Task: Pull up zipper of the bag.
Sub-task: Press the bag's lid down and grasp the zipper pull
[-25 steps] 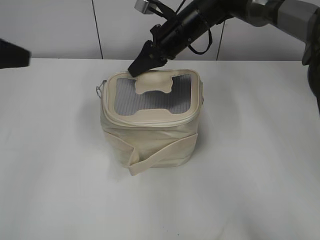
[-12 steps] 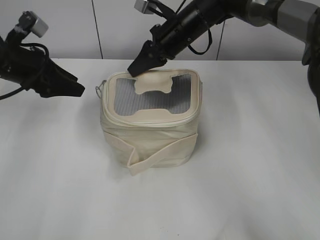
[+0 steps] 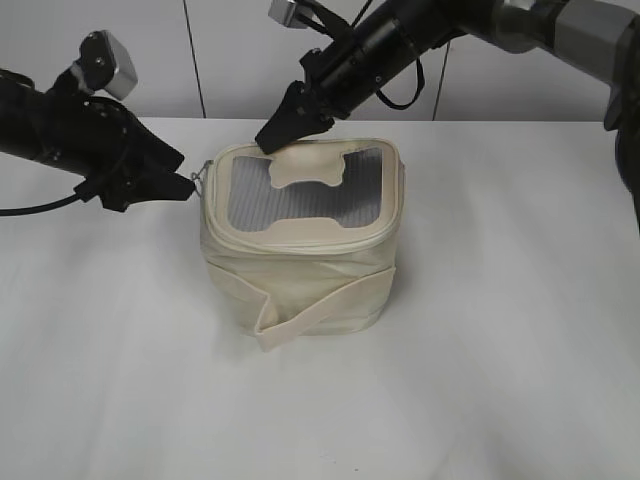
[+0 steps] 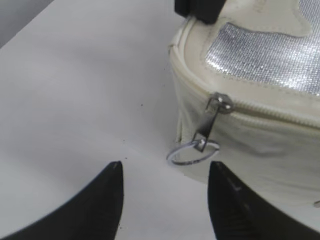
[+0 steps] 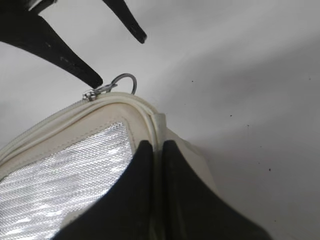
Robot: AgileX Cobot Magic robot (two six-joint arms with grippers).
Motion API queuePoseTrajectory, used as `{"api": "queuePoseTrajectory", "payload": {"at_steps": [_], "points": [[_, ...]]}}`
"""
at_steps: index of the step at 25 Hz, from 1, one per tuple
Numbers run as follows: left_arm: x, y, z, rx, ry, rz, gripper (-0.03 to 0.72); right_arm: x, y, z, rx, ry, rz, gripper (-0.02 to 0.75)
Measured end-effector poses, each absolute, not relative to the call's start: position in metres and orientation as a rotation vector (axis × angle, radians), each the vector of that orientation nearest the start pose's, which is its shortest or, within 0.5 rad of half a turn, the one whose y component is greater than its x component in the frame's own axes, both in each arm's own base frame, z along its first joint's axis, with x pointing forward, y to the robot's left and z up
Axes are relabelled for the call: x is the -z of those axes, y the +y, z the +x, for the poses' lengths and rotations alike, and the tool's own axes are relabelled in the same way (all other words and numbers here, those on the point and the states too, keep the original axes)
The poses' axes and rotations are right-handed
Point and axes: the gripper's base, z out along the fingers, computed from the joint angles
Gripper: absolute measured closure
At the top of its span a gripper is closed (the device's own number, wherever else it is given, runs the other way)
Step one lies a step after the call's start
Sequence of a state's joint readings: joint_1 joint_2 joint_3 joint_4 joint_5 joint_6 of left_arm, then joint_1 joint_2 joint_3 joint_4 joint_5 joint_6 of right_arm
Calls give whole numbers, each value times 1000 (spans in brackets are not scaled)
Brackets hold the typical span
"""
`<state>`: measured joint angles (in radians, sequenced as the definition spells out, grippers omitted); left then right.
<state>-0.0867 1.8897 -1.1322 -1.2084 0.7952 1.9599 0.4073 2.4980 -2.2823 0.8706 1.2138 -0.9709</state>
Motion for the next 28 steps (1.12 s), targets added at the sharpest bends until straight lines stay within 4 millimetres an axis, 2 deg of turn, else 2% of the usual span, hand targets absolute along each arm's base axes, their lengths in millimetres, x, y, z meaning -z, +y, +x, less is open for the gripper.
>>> {"api": "queuePoseTrajectory", "payload": {"at_steps": [5, 13, 19, 25, 28], "points": [[-181, -106, 366, 462, 1903, 1345, 274, -193, 268, 456, -1013, 2113, -1369, 707], [-180, -116, 366, 383, 1876, 1395, 281, -193, 268, 456, -1014, 2114, -1368, 707], [-179, -123, 366, 333, 1865, 1411, 386, -193, 268, 456, -1013, 2115, -1367, 707], [-178, -128, 366, 288, 1847, 1438, 421, -193, 268, 456, -1013, 2115, -1368, 707], [-177, -128, 365, 277, 1837, 1474, 551, -193, 268, 456, -1013, 2115, -1367, 707]]}}
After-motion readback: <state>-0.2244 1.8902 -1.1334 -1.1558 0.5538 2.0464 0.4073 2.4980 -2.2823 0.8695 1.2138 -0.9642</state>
